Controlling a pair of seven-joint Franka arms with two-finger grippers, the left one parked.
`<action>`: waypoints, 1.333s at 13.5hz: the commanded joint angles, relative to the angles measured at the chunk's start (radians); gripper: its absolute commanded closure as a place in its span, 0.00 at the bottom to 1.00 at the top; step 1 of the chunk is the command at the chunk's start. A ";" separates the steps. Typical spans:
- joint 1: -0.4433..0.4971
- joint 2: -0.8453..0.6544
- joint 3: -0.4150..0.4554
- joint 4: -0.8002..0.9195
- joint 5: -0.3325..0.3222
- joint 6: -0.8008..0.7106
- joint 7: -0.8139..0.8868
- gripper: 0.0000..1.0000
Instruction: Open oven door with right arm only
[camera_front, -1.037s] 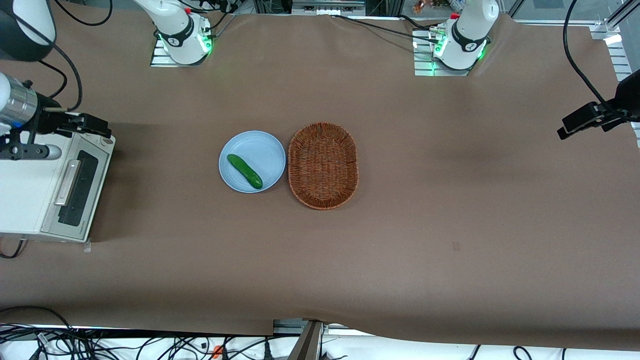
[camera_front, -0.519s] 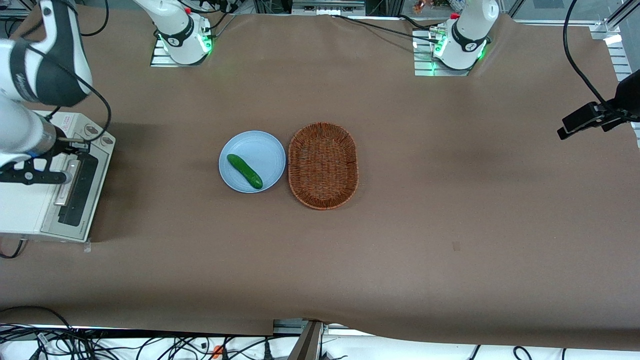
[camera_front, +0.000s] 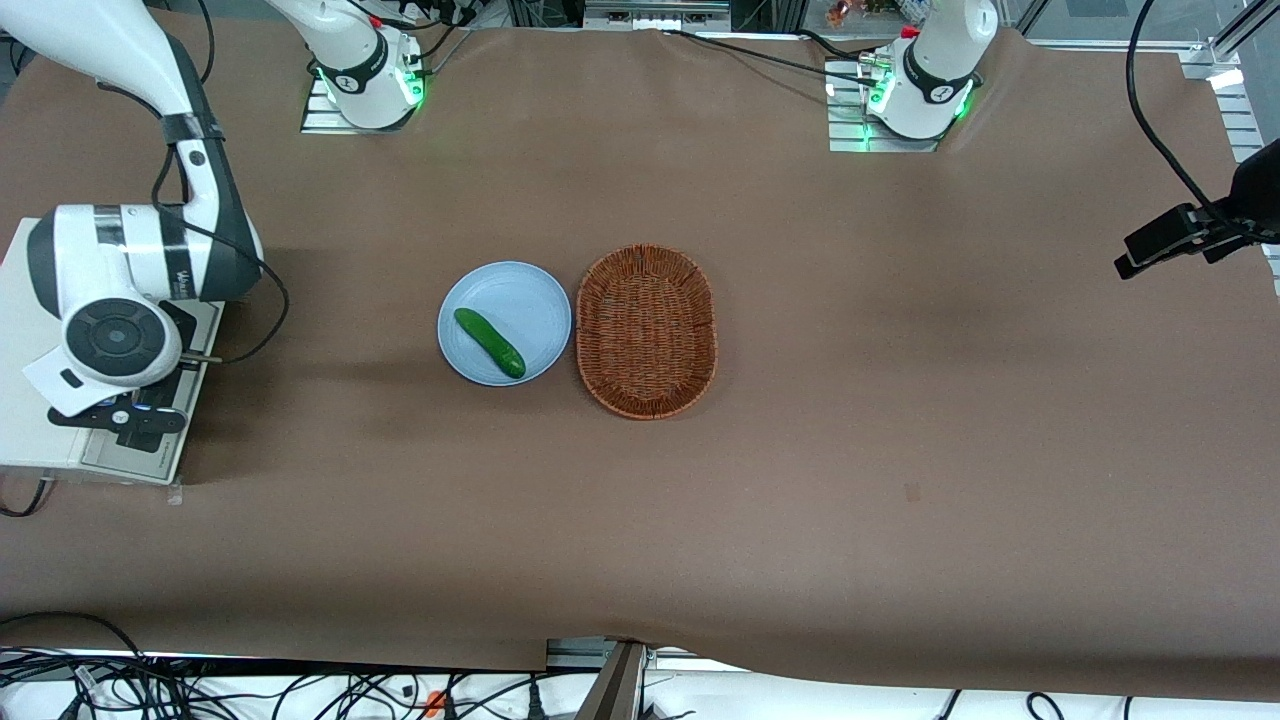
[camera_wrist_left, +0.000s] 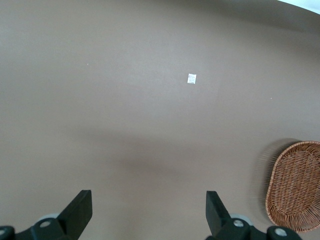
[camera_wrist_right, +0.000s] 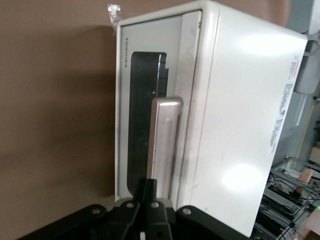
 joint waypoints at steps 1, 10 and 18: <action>0.004 0.006 -0.006 -0.003 -0.065 0.009 0.028 1.00; -0.007 0.032 -0.023 -0.005 -0.071 0.004 0.049 1.00; -0.023 0.055 -0.023 -0.005 -0.065 0.012 0.077 1.00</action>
